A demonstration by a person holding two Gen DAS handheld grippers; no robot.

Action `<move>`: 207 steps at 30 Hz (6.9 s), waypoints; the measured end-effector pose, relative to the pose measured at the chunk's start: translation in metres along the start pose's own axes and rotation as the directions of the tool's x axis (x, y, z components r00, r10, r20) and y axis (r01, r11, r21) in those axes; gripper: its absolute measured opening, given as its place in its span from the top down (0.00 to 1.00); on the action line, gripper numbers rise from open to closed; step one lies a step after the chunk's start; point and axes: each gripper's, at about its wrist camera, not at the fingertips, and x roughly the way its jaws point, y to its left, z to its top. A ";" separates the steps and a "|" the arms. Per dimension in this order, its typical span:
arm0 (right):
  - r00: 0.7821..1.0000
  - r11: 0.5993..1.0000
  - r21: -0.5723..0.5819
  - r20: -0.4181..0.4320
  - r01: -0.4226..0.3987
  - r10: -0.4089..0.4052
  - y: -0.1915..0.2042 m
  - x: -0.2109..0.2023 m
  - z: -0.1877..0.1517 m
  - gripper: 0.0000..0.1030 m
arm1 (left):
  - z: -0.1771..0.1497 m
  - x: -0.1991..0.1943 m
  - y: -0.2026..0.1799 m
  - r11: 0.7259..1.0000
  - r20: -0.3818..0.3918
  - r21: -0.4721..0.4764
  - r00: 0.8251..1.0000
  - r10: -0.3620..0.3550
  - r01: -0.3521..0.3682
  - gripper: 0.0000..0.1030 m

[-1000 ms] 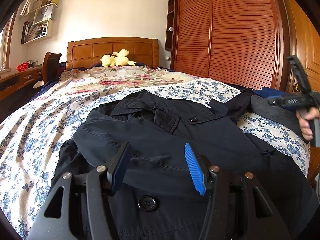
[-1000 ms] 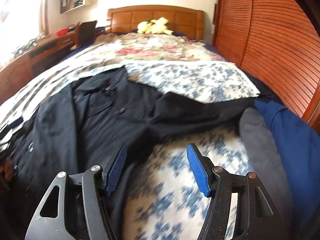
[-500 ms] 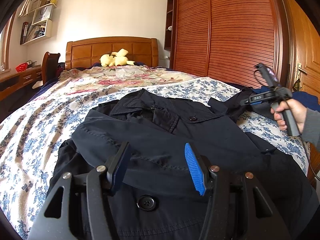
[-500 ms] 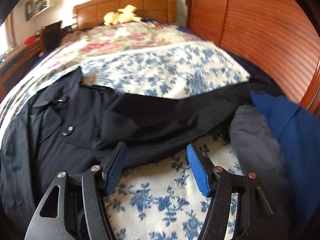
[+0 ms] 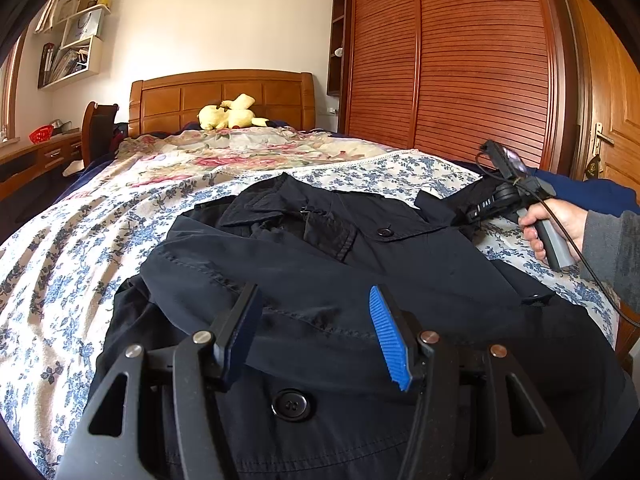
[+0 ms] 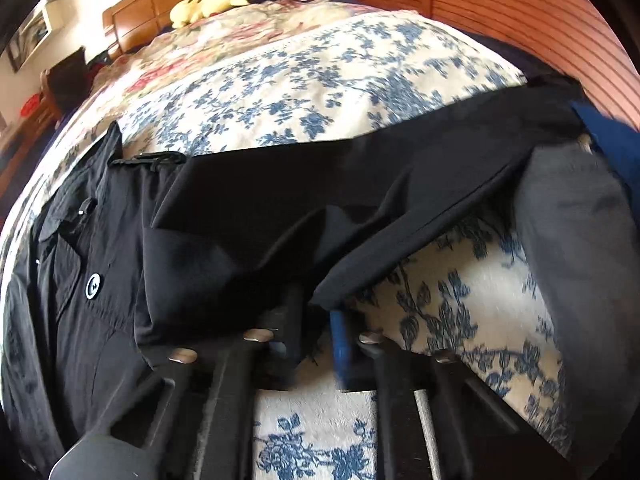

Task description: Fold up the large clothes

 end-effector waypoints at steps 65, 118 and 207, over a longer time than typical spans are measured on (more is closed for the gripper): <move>0.995 0.995 0.015 0.006 0.100 -0.100 0.006 0.011 0.001 0.30 | -0.002 0.004 -0.001 1.000 -0.019 0.012 1.000 -0.003 0.003 0.47; 0.936 0.861 -0.438 0.107 -0.258 0.336 0.226 -0.176 -0.092 0.98 | 0.002 -0.096 0.025 0.996 0.055 -0.003 0.995 0.087 -0.087 0.47; 0.967 0.928 -0.334 0.132 -0.165 0.219 0.155 -0.183 -0.187 0.49 | -0.016 -0.078 -0.057 0.982 -0.109 0.108 0.983 -0.146 0.157 0.47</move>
